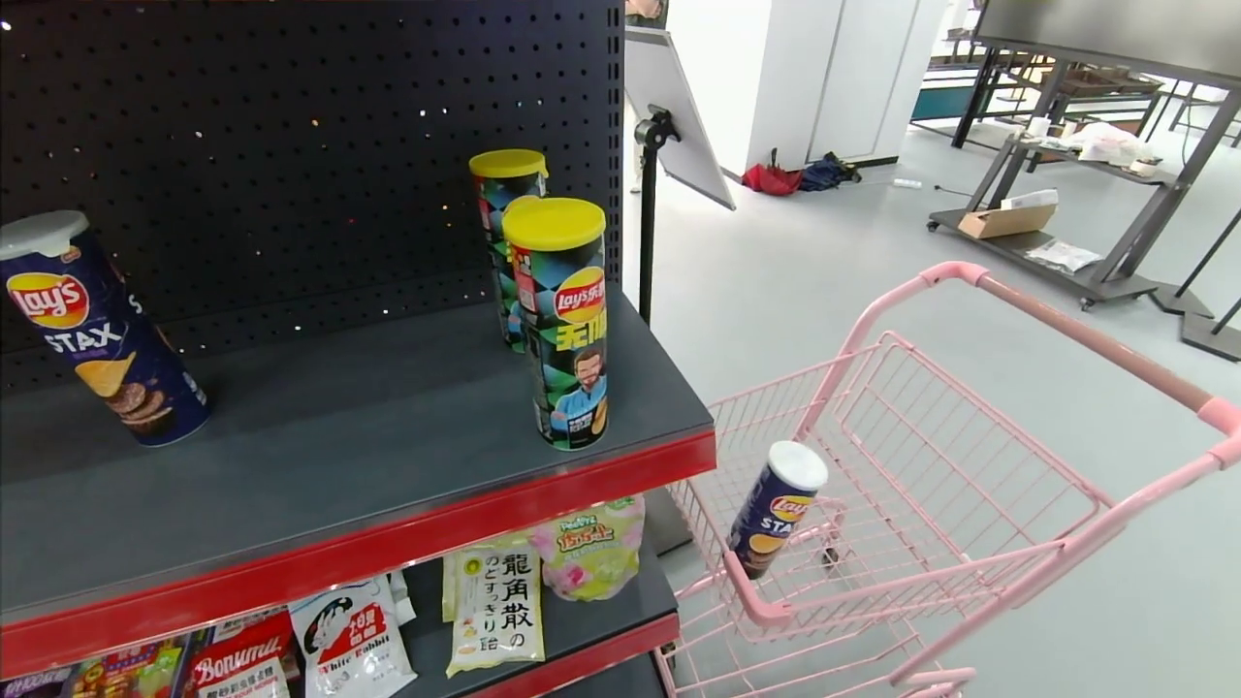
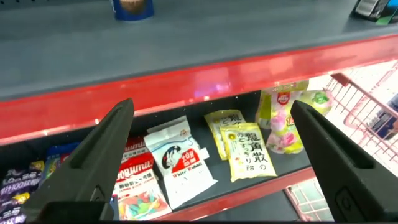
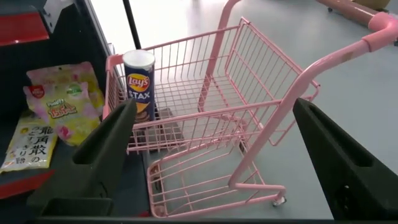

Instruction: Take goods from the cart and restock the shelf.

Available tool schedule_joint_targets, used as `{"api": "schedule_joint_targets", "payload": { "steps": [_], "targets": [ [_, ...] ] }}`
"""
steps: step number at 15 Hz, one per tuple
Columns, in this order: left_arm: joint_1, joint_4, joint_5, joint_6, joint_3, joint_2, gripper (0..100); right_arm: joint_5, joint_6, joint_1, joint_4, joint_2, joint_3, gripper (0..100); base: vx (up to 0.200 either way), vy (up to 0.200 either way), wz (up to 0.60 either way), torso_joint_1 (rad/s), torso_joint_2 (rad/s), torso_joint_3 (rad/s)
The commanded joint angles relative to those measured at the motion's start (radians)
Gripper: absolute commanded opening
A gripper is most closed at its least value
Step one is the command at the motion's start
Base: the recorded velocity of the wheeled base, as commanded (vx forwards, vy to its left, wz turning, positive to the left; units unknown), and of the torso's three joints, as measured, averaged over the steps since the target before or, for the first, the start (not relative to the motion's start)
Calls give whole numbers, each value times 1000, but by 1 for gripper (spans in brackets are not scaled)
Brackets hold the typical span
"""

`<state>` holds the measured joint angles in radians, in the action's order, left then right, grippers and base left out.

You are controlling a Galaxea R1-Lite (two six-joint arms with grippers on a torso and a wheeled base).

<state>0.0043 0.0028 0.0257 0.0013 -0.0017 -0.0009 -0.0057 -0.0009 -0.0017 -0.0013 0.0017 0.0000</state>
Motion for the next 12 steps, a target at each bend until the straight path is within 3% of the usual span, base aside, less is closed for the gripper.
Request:
{"api": "schedule_joint_targets", "payload": {
  "steps": [1, 9, 12],
  "targets": [
    [0, 0, 0, -1, 0, 1, 100, 0, 1, 0, 0, 0, 0, 100, 0, 0, 0, -139, 373, 222],
    [0, 0, 0, 0, 0, 1, 100, 1, 1, 0, 0, 0, 0, 100, 0, 0, 0, -166, 466, 294],
    [0, 0, 0, -1, 0, 1, 100, 6, -5, 5, 3, 38, 0, 100, 0, 0, 0, -53, 154, 103]
  ]
}}
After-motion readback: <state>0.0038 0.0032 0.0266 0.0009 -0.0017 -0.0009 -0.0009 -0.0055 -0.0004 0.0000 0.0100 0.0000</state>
